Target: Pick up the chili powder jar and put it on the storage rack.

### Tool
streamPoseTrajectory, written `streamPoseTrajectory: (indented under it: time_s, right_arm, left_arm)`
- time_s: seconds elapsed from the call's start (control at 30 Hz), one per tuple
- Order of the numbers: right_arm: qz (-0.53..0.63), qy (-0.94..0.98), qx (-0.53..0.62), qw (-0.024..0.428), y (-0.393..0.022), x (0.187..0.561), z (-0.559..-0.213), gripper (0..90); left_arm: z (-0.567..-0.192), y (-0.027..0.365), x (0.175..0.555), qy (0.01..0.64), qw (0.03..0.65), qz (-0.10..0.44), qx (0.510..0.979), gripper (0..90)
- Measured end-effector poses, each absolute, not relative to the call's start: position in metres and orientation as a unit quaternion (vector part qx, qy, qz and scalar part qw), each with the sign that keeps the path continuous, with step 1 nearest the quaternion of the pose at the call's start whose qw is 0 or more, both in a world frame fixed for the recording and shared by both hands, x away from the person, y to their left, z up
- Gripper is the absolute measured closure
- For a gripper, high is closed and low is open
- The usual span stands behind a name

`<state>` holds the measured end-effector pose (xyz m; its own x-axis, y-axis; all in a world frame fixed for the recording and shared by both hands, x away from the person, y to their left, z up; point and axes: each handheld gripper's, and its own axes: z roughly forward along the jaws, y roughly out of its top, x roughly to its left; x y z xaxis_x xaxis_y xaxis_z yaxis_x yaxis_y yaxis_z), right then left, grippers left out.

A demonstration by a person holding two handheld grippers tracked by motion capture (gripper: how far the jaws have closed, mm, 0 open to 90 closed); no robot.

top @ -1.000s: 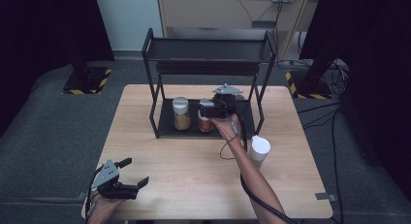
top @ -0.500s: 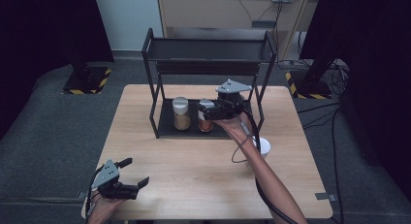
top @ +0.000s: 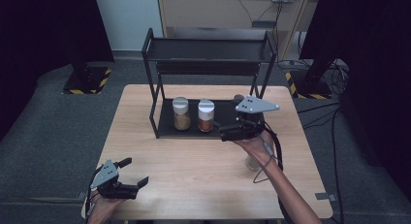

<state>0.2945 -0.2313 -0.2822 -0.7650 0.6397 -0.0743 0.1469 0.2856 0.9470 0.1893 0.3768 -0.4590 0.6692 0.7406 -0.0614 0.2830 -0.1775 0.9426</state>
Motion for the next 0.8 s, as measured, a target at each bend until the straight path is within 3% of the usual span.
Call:
streamPoseTrajectory:
  time_s: [0.8]
  right_arm:
    - [0.546, 0.738, 0.310, 0.247, -0.321, 0.208, -0.322, 7.0]
  left_arm:
    - [-0.459, 0.378, 0.189, 0.349, 0.542, 0.212, 0.735, 1.2]
